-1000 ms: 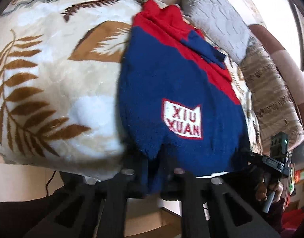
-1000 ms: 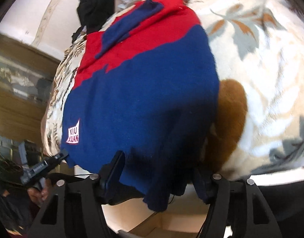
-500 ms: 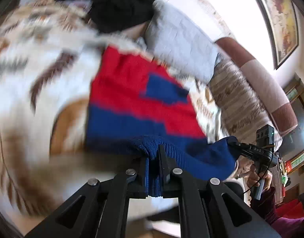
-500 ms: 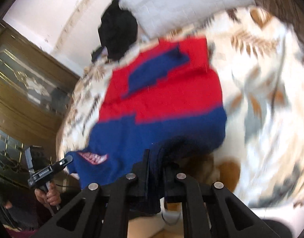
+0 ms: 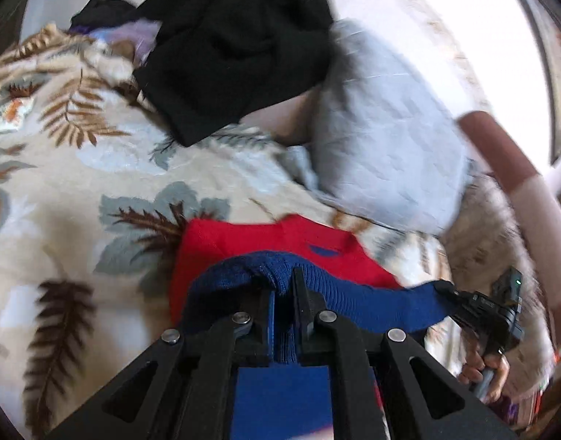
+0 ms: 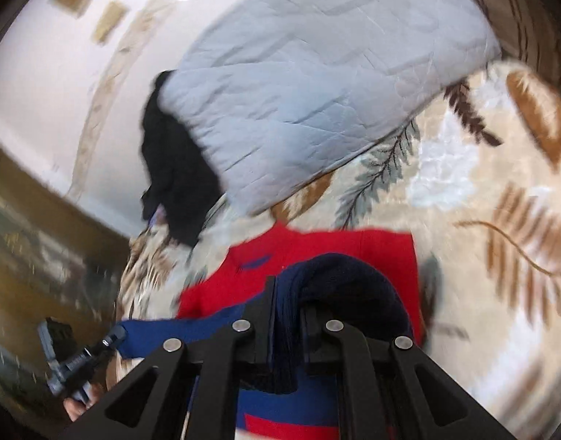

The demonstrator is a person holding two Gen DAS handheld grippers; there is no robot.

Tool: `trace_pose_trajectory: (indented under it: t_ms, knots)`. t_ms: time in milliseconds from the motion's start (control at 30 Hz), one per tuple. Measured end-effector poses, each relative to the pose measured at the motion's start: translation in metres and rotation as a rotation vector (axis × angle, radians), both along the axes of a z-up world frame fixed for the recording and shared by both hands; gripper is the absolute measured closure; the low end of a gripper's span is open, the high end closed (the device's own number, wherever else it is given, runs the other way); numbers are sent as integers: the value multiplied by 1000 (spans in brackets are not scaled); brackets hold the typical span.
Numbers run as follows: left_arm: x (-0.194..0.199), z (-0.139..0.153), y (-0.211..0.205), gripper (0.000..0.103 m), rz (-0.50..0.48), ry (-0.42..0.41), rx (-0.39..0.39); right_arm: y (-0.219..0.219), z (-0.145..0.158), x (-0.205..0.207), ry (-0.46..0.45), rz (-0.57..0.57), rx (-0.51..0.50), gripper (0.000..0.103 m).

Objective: Fold small clothes
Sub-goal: 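Lift the hem with both tools and fold it up toward the collar, then lay the folded hem over the chest and open both tools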

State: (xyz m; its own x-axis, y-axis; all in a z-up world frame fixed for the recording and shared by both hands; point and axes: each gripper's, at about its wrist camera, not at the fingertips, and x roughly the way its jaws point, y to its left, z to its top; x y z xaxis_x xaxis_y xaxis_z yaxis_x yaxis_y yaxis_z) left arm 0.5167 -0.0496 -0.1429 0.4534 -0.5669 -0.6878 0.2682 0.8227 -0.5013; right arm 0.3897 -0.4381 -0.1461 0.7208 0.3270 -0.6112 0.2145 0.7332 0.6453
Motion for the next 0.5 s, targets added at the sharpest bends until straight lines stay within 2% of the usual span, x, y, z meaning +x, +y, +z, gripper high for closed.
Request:
trace_pose_trajectory:
  t_ms: [100,167,200,233,300,333,367,400,433,467,500]
  knots:
    - [29,-39,-3,95,50,53,13,-19,-42,44,40,-42,77,92]
    - [41,-60,2,93,82,105,-12,-32,-70,57,56,-54,190,88]
    - [43,-66,6,93,91,122,-40,-42,-87,63,69,-65,285,88]
    - [43,-69,11,93,96,127,-82,-50,-100,65,76,-74,369,88]
    - [37,-67,23,91,111,108,-152,-61,-112,65,77,-81,466,87]
    - [33,-63,29,83,134,84,-168,-68,-113,62,60,-81,499,86]
    - [25,-54,38,76,175,30,-194,-72,-109,57,37,-93,500,80]
    - [19,-48,45,60,204,-4,-207,-76,-104,52,16,-110,490,74]
    - [11,-40,52,45,243,-43,-209,-83,-92,41,-31,-137,478,52]
    - [1,-28,57,42,284,-74,-177,-89,-81,30,-69,-162,468,21]
    - [-3,-23,59,42,292,-83,-151,-93,-69,19,-105,-198,441,14]
